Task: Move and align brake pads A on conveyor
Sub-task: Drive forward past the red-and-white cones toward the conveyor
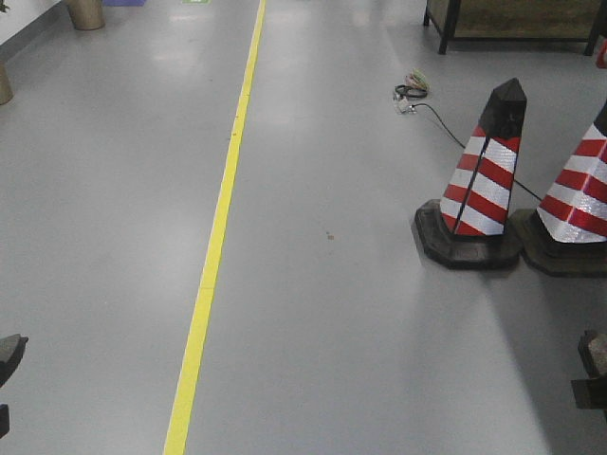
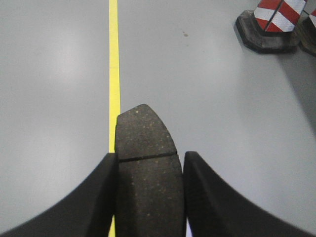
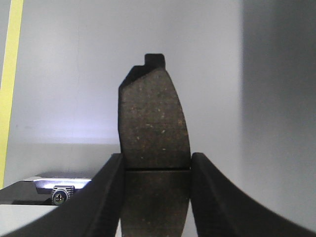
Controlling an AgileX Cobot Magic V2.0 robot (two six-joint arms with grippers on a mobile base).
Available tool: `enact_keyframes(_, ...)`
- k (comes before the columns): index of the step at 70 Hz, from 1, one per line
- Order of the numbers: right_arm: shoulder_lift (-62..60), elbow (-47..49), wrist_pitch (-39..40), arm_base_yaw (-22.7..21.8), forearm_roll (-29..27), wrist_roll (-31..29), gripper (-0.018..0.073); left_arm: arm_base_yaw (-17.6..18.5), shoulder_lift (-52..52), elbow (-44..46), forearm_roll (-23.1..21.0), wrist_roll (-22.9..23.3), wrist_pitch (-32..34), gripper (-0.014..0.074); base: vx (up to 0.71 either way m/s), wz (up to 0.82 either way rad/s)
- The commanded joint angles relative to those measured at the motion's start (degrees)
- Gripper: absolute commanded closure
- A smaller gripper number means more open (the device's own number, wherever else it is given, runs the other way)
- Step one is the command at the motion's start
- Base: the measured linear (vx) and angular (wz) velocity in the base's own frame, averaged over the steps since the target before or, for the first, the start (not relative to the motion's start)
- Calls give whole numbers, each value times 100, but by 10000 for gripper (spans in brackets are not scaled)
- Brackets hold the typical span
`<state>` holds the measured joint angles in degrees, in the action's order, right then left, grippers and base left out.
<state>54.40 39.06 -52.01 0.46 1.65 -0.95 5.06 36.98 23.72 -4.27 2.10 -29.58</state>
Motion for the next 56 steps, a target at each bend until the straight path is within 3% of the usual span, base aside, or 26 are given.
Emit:
enact_keyframes(1,-71,157,263,1,47,-57,498,42,-28,153,-63,9,461,496,55,-1)
enact_keyframes(56,-71,157,263,1,47,-57,498,42,-28,153,-63,9,461,496,50,-3)
